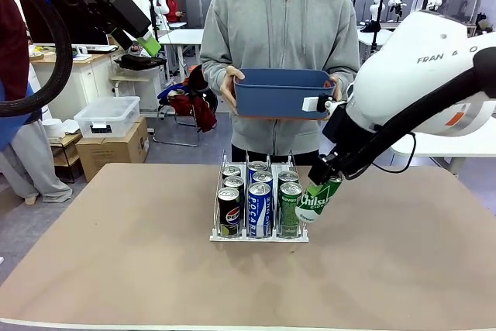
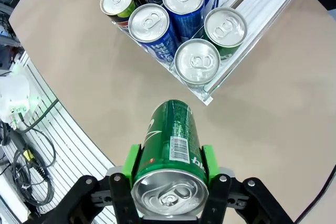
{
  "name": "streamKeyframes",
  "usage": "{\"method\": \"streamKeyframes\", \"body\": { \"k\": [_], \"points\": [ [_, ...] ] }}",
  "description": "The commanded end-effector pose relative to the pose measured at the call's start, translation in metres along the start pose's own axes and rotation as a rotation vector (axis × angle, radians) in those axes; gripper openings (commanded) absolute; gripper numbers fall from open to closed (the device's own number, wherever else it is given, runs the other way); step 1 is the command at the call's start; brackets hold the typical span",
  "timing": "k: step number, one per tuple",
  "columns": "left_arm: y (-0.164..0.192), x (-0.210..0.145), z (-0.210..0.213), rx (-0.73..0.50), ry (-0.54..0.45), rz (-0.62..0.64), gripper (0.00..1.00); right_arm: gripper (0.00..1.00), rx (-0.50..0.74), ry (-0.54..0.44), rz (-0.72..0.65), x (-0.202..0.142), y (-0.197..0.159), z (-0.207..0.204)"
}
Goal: Fill the beverage cans into the dispenser.
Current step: Place the picked Sprite in the line of the Automatic Can Dispenser with the same cans.
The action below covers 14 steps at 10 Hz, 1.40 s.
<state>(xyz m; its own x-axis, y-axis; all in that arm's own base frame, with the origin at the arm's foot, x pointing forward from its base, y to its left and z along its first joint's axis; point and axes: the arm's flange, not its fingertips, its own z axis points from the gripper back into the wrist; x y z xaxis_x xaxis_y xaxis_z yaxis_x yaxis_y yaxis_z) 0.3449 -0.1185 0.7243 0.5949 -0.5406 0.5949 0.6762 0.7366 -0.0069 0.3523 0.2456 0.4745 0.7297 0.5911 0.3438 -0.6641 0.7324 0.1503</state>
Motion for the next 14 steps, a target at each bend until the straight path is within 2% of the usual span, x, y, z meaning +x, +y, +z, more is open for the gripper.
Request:
{"method": "streamKeyframes", "body": {
  "k": [1, 3, 5, 6, 10, 14],
  "points": [
    [0.002, -0.001, 0.000, -0.013, -0.004, 0.000, 1.00, 0.58, -0.041, -0.035, -0.025, 0.004, 0.009, -0.012],
    [0.002, -0.001, 0.000, -0.013, -0.004, 0.000, 1.00, 0.58, -0.067, -0.055, -0.028, 0.009, 0.006, -0.021],
    [0.002, -0.001, 0.000, -0.013, -0.004, 0.000, 1.00, 0.58, -0.041, -0.038, -0.007, 0.014, 0.005, -0.031],
    [0.002, -0.001, 0.000, -0.013, -0.004, 0.000, 1.00, 0.58, -0.026, -0.038, -0.012, 0.007, 0.001, -0.020],
    [0.002, -0.001, 0.000, -0.013, -0.004, 0.000, 1.00, 0.58, -0.012, -0.029, 0.014, 0.005, 0.005, -0.026],
    [0.002, -0.001, 0.000, -0.013, -0.004, 0.000, 1.00, 0.58, -0.005, -0.009, 0.012, 0.023, -0.005, -0.040]
  ]
}}
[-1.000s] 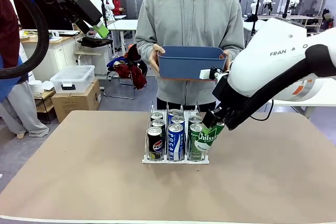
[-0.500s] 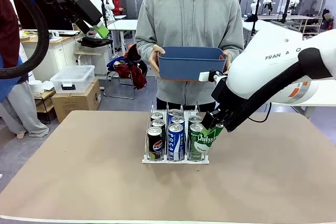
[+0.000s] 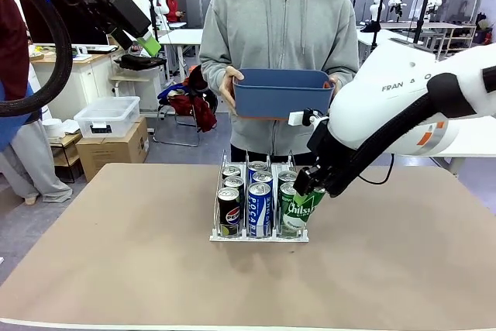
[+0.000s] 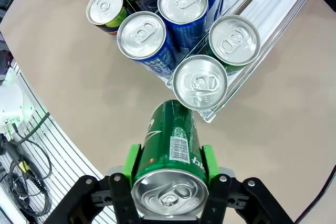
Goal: Fill the beverage cans into the dispenser.
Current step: Place the picked Sprite in the line of the Automatic Can Dispenser with the same cans.
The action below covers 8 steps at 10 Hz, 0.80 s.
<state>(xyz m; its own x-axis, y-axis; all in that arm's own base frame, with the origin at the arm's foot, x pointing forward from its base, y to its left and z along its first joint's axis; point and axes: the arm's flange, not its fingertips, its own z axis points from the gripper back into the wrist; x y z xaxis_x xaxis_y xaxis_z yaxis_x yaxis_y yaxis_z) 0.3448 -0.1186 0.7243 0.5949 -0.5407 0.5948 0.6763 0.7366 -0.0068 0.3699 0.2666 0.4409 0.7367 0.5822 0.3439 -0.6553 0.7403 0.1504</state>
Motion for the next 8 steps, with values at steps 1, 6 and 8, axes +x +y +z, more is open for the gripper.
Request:
{"method": "streamKeyframes", "body": {
  "k": [1, 6, 8],
  "points": [
    [0.002, -0.001, 0.000, -0.014, -0.004, 0.000, 1.00, 0.58, -0.012, -0.016, 0.011, 0.014, -0.009, -0.002],
    [0.002, -0.001, 0.000, -0.014, -0.004, 0.000, 1.00, 0.58, -0.079, -0.029, 0.005, 0.047, -0.027, -0.015],
    [0.002, -0.001, 0.000, -0.014, -0.004, 0.000, 1.00, 0.58, -0.104, -0.024, -0.001, 0.062, -0.032, -0.022]
  ]
}}
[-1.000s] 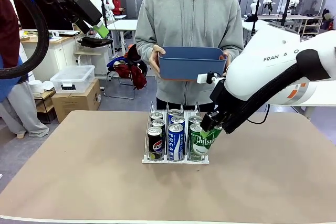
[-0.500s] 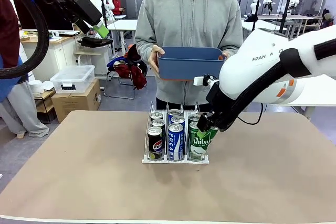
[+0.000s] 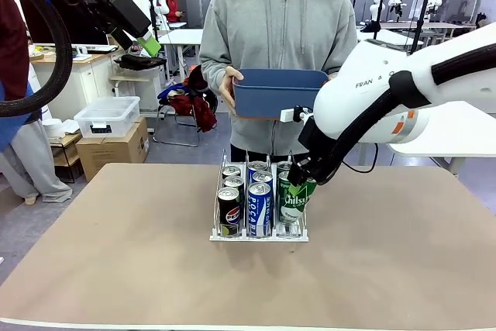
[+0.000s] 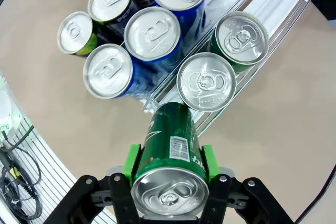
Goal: Fill the beverage cans into the dispenser.
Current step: Place the picked Sprite in the line of the Automatic Can Dispenser with the same cans.
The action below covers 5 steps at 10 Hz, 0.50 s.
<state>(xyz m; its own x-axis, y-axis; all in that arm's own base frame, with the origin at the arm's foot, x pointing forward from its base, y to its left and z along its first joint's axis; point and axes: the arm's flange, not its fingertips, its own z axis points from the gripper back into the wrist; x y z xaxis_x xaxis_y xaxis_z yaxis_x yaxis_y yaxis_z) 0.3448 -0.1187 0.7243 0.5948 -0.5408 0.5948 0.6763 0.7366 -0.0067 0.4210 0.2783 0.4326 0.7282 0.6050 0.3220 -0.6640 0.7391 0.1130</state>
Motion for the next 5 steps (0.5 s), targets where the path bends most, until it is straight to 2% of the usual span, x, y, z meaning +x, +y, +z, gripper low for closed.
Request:
{"method": "streamKeyframes", "body": {
  "k": [1, 5],
  "points": [
    [0.002, -0.001, 0.000, -0.014, -0.004, 0.000, 1.00, 0.58, -0.078, -0.030, -0.008, 0.027, -0.010, -0.008],
    [0.002, -0.001, 0.000, -0.014, -0.004, 0.000, 1.00, 0.58, -0.101, 0.045, 0.012, 0.035, -0.006, -0.033]
  ]
}}
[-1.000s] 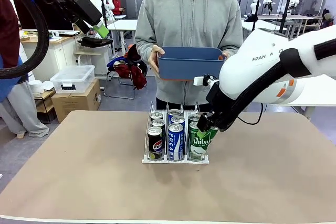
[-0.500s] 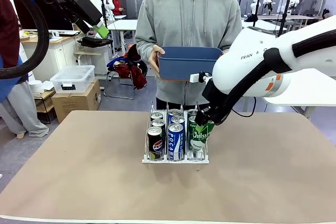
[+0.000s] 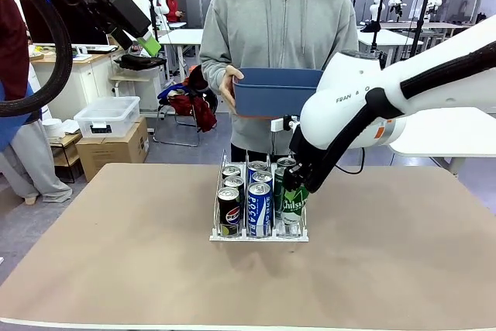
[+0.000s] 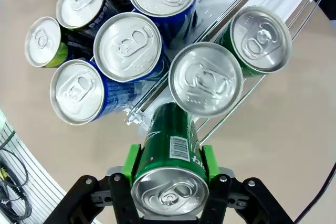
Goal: Fill the beverage cans into the dispenser.
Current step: Place the picked Sprite in the line of the Automatic Can Dispenser with the same cans.
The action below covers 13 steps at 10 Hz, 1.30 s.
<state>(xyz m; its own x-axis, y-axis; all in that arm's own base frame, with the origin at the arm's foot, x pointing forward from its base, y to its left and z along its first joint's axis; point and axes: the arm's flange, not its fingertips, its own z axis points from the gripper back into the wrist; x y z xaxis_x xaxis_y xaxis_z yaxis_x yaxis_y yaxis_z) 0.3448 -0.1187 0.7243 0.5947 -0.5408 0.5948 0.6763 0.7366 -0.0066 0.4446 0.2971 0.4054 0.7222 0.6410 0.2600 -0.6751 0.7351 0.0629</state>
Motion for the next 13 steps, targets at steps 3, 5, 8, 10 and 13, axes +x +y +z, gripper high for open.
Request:
{"method": "streamKeyframes", "body": {
  "k": [3, 5, 8, 10, 13],
  "points": [
    [0.002, -0.001, 0.000, -0.014, -0.004, 0.000, 1.00, 0.58, -0.061, 0.001, -0.005, 0.012, 0.002, -0.004],
    [0.002, -0.001, 0.000, -0.014, -0.004, 0.000, 1.00, 0.58, -0.062, 0.021, 0.000, 0.013, 0.003, -0.010],
    [0.002, -0.001, 0.000, -0.014, -0.004, 0.000, 1.00, 0.58, -0.057, 0.027, 0.013, 0.013, 0.004, -0.011],
    [0.002, -0.001, 0.000, -0.014, -0.004, 0.000, 1.00, 0.75, -0.038, 0.047, 0.018, 0.013, 0.005, -0.012],
    [0.002, -0.001, 0.000, -0.014, -0.004, 0.000, 1.00, 1.00, -0.028, 0.027, 0.013, 0.008, 0.006, -0.002]
  ]
}}
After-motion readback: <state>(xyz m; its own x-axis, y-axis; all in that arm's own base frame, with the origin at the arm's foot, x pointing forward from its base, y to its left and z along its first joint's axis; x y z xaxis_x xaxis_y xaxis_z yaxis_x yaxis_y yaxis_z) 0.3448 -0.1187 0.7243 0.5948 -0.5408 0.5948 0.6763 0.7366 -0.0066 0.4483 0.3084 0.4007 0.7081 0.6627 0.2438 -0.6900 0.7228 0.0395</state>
